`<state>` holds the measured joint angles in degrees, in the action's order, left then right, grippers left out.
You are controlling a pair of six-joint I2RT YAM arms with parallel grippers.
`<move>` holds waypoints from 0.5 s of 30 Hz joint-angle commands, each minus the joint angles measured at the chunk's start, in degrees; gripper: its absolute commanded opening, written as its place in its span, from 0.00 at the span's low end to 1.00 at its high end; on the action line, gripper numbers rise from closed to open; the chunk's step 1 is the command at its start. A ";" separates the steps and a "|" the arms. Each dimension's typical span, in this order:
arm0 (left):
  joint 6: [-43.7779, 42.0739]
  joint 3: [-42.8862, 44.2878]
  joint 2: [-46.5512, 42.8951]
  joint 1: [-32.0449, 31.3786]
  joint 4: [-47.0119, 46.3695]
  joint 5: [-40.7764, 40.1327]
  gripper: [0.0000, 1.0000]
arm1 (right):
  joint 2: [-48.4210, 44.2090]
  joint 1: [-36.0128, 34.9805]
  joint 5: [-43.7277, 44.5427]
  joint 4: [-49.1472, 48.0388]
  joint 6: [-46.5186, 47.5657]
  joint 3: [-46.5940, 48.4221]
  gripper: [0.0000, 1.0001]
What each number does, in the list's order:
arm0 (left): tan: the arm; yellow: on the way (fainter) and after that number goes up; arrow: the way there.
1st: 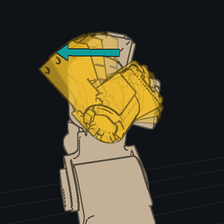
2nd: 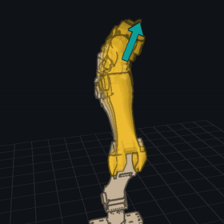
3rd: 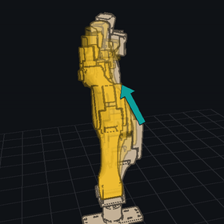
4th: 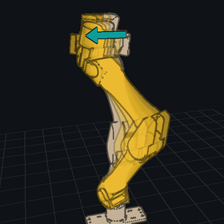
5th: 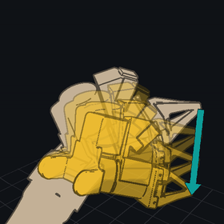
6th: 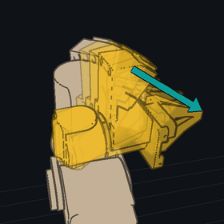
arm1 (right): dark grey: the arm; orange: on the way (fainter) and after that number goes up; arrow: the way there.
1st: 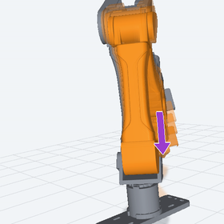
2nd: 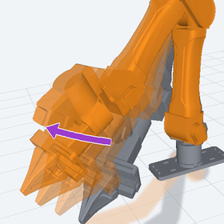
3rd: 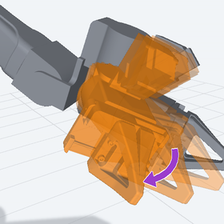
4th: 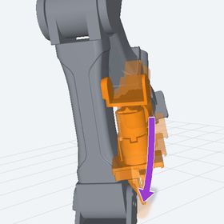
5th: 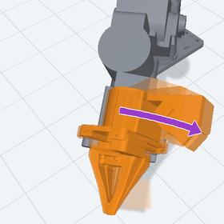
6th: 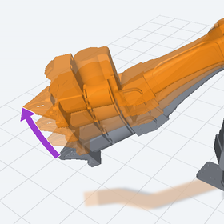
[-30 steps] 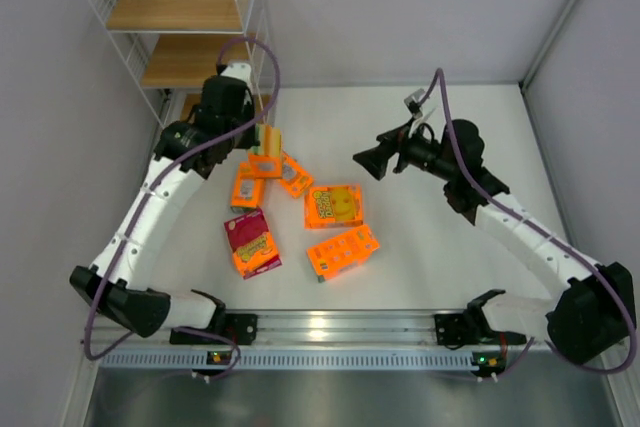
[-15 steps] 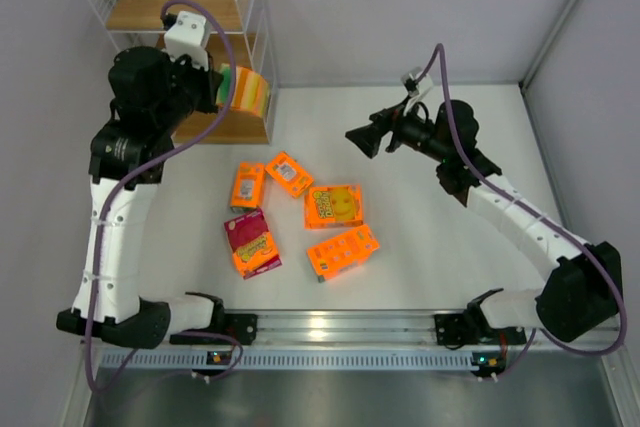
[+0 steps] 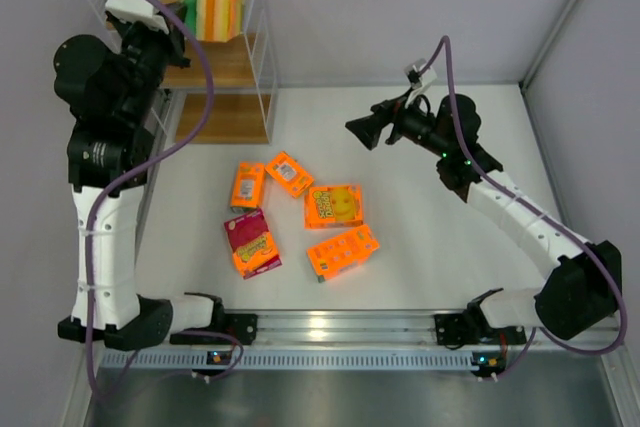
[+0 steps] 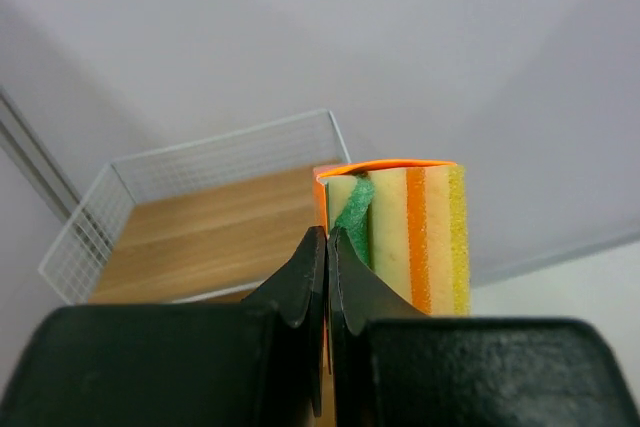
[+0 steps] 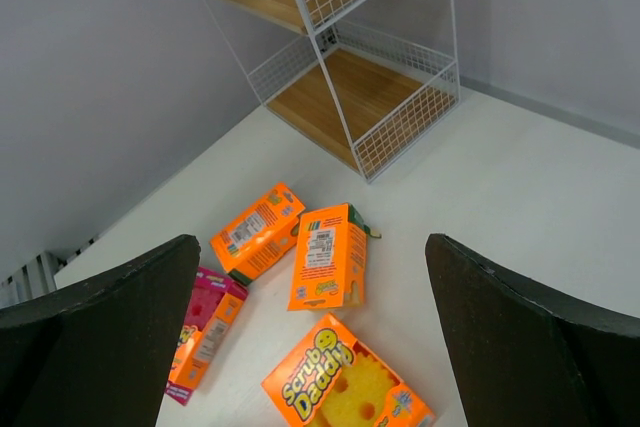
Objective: Place and organize the cleaning sponges onto the shelf
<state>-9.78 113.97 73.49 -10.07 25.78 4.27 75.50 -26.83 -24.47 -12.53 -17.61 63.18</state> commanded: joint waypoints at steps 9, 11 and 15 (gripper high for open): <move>16.88 3.27 7.27 17.78 -30.34 10.22 0.00 | -0.89 -0.59 0.65 0.41 1.26 5.20 0.99; 20.22 3.97 8.76 21.47 -33.42 14.96 0.00 | -0.71 -0.59 0.74 0.93 1.43 5.55 1.00; 25.34 1.08 11.32 29.47 -38.08 22.34 0.00 | -0.36 -0.59 1.62 2.25 1.87 5.99 1.00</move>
<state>9.50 115.46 84.23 15.59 -2.15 18.90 75.50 -26.85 -23.68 -10.90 -16.95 65.80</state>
